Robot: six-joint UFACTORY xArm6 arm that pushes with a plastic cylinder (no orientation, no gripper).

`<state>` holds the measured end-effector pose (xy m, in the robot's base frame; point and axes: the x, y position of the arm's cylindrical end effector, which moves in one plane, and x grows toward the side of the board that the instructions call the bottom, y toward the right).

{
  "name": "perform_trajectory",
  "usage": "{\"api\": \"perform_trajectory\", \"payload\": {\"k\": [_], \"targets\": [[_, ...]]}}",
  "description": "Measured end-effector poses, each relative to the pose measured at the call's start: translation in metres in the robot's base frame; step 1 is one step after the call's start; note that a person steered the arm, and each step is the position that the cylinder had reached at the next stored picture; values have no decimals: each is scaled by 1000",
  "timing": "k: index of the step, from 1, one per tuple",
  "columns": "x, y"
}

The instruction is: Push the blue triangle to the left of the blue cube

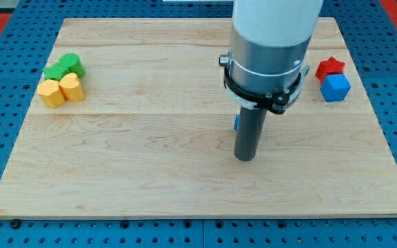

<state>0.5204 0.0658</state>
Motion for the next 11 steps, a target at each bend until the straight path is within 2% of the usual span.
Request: {"api": "perform_trajectory", "payload": {"k": [5, 7, 8, 10, 11], "targets": [[-78, 15], [-71, 87], [-80, 90], [-79, 36], [-79, 42]]}}
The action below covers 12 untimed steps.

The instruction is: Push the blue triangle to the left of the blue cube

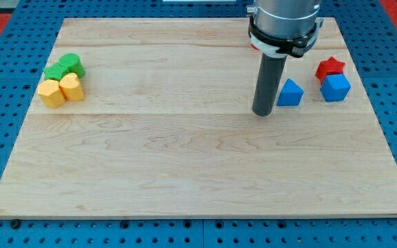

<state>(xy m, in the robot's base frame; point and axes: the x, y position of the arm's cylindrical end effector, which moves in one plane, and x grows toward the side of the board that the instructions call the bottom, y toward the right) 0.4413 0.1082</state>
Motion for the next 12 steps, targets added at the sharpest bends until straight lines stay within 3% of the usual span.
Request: {"api": "perform_trajectory", "payload": {"k": [2, 5, 8, 12], "targets": [[-18, 51], [-27, -33], [-63, 19], [-62, 73]]}}
